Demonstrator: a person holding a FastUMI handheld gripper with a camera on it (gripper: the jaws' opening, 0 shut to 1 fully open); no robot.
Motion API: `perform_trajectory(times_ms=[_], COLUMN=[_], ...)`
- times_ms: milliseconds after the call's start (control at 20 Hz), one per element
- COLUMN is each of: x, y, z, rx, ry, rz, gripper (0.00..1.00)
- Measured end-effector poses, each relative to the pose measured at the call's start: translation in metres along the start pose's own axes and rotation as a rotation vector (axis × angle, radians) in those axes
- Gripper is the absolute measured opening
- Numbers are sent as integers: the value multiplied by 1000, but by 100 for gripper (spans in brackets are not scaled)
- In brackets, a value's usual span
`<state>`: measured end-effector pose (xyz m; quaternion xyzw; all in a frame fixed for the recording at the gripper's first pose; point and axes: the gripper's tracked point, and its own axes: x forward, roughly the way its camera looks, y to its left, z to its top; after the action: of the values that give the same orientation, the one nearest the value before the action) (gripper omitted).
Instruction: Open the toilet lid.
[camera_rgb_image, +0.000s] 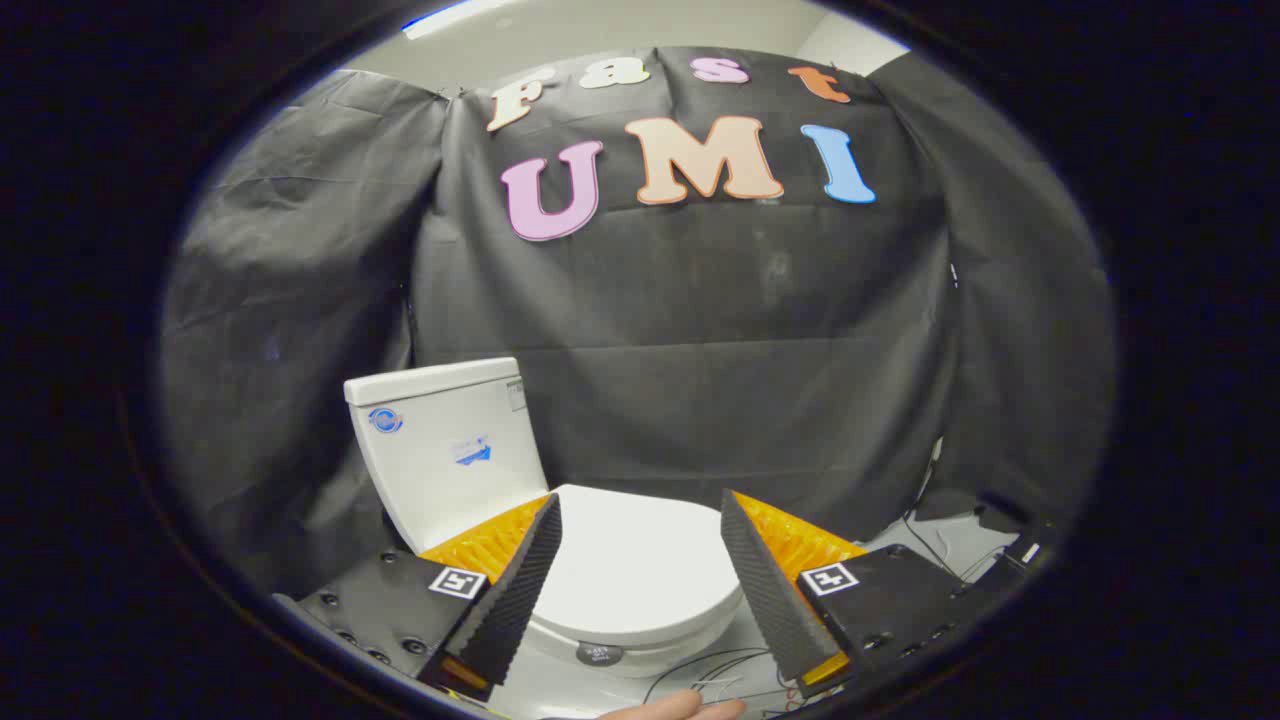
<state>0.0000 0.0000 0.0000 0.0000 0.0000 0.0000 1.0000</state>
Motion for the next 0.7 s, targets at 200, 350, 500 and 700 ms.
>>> perform_trajectory(times_ms=[200,350,500,700], x=[-2,-2,-6,-15], y=[-1,-4,-6,-17], z=[-3,-6,-4,-1], rx=[1,30,36,48], ry=[-6,-10,-18,-32], rz=[-54,-85,-95,-114], gripper=[98,98,98,98])
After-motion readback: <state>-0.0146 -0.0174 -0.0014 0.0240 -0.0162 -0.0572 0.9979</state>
